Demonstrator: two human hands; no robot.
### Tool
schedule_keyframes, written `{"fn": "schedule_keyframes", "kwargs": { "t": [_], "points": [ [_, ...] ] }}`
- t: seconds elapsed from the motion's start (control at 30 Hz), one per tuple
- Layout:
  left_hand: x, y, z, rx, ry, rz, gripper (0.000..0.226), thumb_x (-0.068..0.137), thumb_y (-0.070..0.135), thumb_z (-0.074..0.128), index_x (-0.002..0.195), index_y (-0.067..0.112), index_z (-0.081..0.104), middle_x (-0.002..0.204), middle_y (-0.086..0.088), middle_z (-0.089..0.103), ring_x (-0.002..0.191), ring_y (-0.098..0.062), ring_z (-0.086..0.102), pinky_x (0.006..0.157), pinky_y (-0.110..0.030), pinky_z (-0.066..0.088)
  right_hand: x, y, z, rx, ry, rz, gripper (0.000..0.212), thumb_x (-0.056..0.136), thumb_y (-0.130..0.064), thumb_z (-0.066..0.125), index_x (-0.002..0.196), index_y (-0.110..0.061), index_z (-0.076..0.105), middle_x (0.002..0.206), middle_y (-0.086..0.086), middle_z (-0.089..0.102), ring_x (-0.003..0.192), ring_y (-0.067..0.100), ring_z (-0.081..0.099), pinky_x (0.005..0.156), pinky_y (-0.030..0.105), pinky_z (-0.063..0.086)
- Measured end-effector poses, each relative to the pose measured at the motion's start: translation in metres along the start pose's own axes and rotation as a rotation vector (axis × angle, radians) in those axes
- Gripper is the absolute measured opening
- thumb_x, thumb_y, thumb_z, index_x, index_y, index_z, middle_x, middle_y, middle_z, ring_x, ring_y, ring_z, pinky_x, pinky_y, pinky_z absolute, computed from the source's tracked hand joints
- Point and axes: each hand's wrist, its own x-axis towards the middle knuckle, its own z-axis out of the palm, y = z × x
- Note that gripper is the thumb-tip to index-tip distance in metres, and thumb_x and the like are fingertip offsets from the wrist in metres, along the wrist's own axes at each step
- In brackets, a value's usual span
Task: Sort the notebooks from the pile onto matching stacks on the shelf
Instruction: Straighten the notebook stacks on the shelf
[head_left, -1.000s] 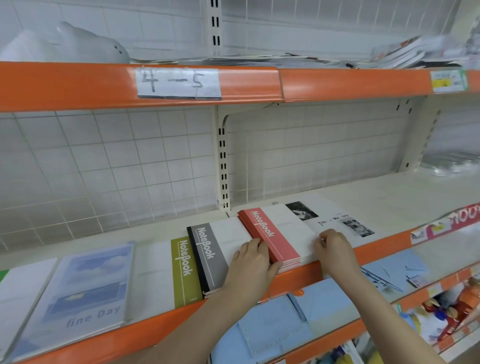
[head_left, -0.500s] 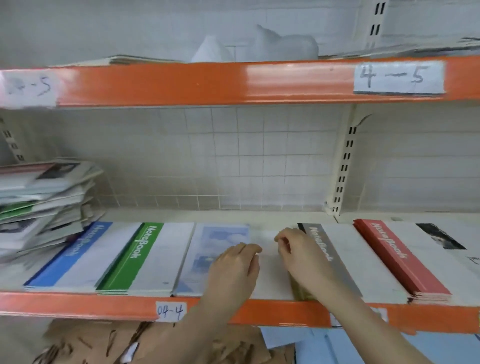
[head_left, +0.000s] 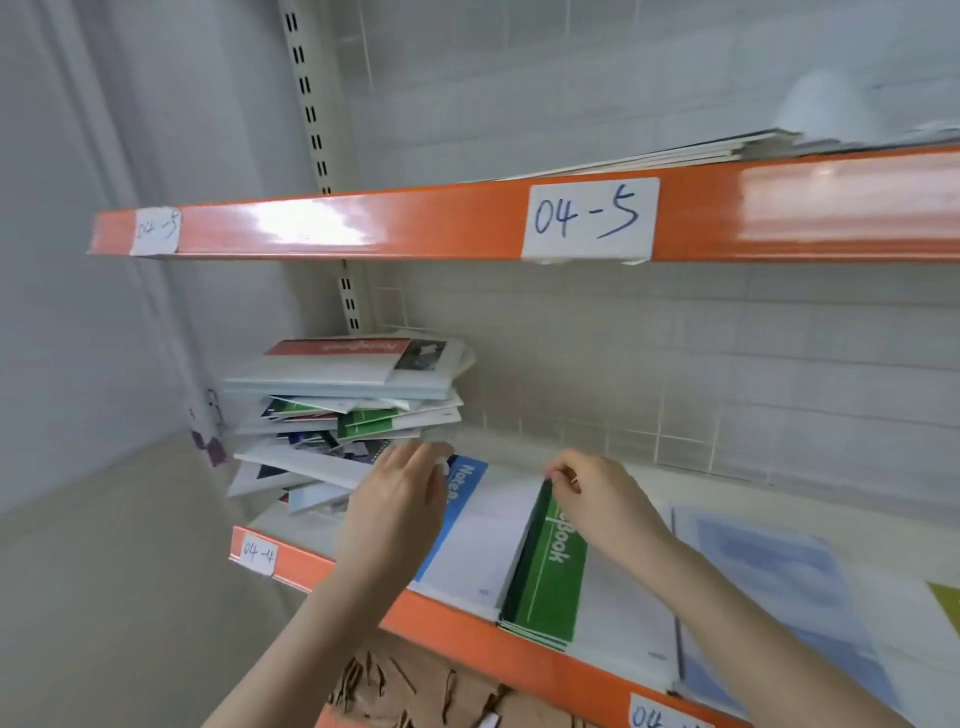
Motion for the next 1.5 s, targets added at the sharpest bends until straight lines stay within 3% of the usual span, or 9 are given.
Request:
{"fn": "schedule_keyframes", "kwargs": {
  "t": [0.2, 0.3, 0.4, 0.53, 0.67, 0.87, 1.07, 1.27, 1.5],
  "points": [
    [0.059, -0.085, -0.034, 0.186, 0.165, 0.025, 0.021, 0.086, 0.005, 0.065, 0.107, 0.004, 0.065, 0.109, -0.014, 0.066, 0.102, -0.034, 0.060, 0.086, -0.043, 0.045, 0.052, -0.043, 0.029, 0.146, -0.024, 0.004, 0.021, 0.097, -0.018, 0.046, 0.103, -0.016, 0.065, 0.095, -0.004, 0.067, 0.086, 0.016, 0.062, 0.078, 0.032, 0.051],
    [0.089, -0.121, -0.039, 0.289, -0.089, -0.029, 0.053, 0.087, 0.038, 0.065, 0.130, 0.010, 0.053, 0.132, -0.015, 0.053, 0.126, -0.035, 0.045, 0.103, -0.050, 0.035, 0.077, -0.058, 0.041, 0.277, -0.026, 0.056, 0.020, 0.098, -0.022, 0.044, 0.106, -0.017, 0.062, 0.094, -0.006, 0.062, 0.083, 0.009, 0.058, 0.068, 0.018, 0.043],
    [0.105, -0.136, -0.036, 0.275, -0.318, -0.078, 0.071, 0.086, 0.059, 0.052, 0.145, 0.021, 0.037, 0.148, -0.006, 0.040, 0.136, -0.026, 0.034, 0.112, -0.043, 0.023, 0.097, -0.074, 0.049, 0.516, -0.031, 0.200, 0.026, 0.099, -0.030, 0.043, 0.104, -0.011, 0.060, 0.098, 0.012, 0.065, 0.079, 0.015, 0.056, 0.073, 0.028, 0.047],
    [0.114, -0.139, -0.028, 0.304, -0.335, 0.063, 0.062, 0.088, 0.059, 0.050, 0.140, 0.026, 0.046, 0.144, 0.003, 0.047, 0.131, -0.021, 0.044, 0.108, -0.038, 0.031, 0.114, -0.085, 0.063, 0.789, -0.055, 0.418, 0.032, 0.095, -0.050, 0.044, 0.095, -0.020, 0.056, 0.098, 0.001, 0.059, 0.090, 0.015, 0.056, 0.083, 0.034, 0.050],
    [0.119, -0.141, -0.019, 0.329, -0.066, 0.450, 0.031, 0.077, 0.036, 0.076, 0.098, 0.012, 0.074, 0.088, -0.007, 0.074, 0.075, -0.028, 0.071, 0.063, -0.037, 0.056, 0.124, -0.088, 0.074, 0.902, -0.013, 0.489, 0.033, 0.091, -0.055, 0.047, 0.097, -0.024, 0.058, 0.096, 0.000, 0.064, 0.094, 0.016, 0.060, 0.083, 0.033, 0.049],
    [0.115, -0.137, -0.016, 0.246, 0.109, 0.557, 0.020, 0.087, 0.020, 0.055, 0.078, 0.009, 0.069, 0.055, -0.002, 0.060, 0.047, -0.024, 0.056, 0.045, -0.028, 0.044, 0.128, -0.086, 0.062, 1.051, 0.043, 0.577, 0.051, 0.096, -0.047, 0.039, 0.062, -0.019, 0.066, 0.074, 0.003, 0.052, 0.072, 0.017, 0.049, 0.071, 0.032, 0.039],
    [0.081, -0.112, -0.020, 0.108, 0.088, 0.723, 0.010, 0.090, 0.014, 0.060, 0.084, 0.013, 0.068, 0.080, 0.002, 0.069, 0.068, -0.017, 0.061, 0.055, -0.030, 0.046, 0.113, -0.058, 0.049, 1.332, -0.189, 0.653, 0.045, 0.092, -0.051, 0.047, 0.107, -0.010, 0.058, 0.082, 0.008, 0.065, 0.067, 0.020, 0.064, 0.059, 0.028, 0.051],
    [0.045, -0.089, -0.002, 0.063, 0.068, 0.861, 0.007, 0.090, 0.013, 0.066, 0.094, 0.018, 0.068, 0.101, 0.001, 0.070, 0.096, -0.017, 0.063, 0.077, -0.032, 0.046, 0.080, -0.033, 0.051, 1.224, -0.268, 0.645, 0.041, 0.076, -0.027, 0.065, 0.111, -0.006, 0.060, 0.084, 0.015, 0.072, 0.064, 0.026, 0.069, 0.056, 0.031, 0.056],
    [0.031, -0.076, -0.012, -0.190, 0.222, 0.443, 0.025, 0.098, 0.032, 0.049, 0.094, 0.014, 0.065, 0.107, -0.006, 0.065, 0.105, -0.022, 0.051, 0.087, -0.032, 0.041, 0.038, -0.010, 0.026, 1.163, 0.086, 0.488, 0.047, 0.077, -0.012, 0.069, 0.122, -0.013, 0.054, 0.103, 0.014, 0.070, 0.080, 0.025, 0.069, 0.057, 0.030, 0.054]
  ]
}}
